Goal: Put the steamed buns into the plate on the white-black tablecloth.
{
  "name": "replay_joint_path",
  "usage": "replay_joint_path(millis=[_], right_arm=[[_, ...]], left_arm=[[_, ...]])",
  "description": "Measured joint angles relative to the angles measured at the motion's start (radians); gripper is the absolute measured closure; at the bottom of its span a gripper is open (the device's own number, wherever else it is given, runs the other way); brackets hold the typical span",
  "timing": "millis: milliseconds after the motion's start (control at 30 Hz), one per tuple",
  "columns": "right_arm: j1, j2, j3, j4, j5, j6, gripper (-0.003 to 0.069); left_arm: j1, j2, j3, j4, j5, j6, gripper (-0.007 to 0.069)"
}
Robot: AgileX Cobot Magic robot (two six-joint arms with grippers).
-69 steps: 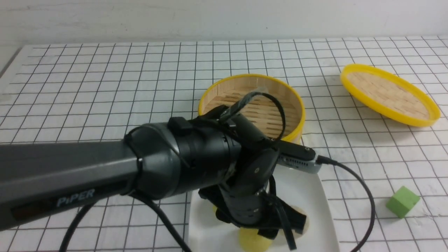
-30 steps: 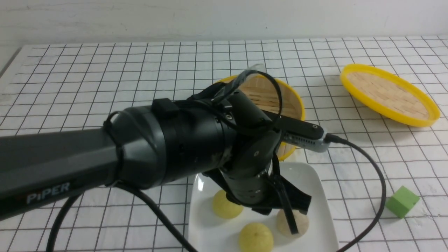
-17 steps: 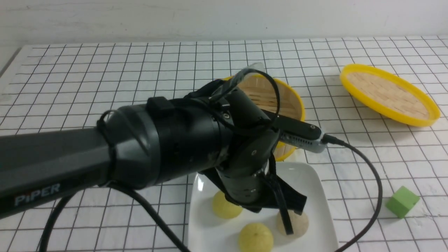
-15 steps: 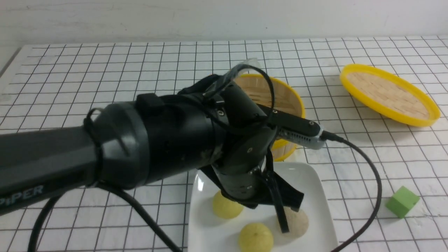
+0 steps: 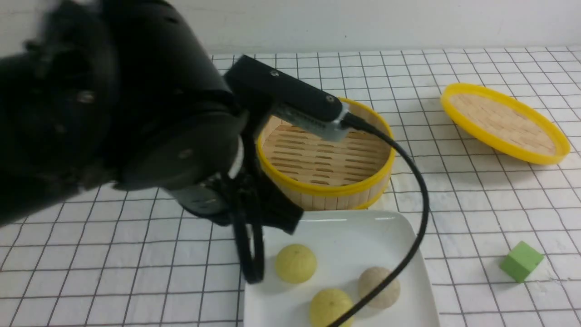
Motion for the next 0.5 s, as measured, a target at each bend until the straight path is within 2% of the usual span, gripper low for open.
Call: replay_joint_path(millis=[233, 400, 500], right_arm=[[0.0, 0.0, 0.001, -0.01, -0.002, 0.0, 0.0641], [0.0, 0.0, 0.001, -0.011, -0.002, 0.0, 0.0639], [0.0, 0.0, 0.001, -0.012, -0.002, 0.0, 0.0636]], left_arm=[[0.0, -0.218, 0.023, 0.022, 0.048, -0.034, 0.0622], [0.0, -0.457, 0.196, 0.023, 0.047, -0.141, 0.062], [0.0, -0.583, 0.335, 0.003, -0.02, -0.206, 0.0617]])
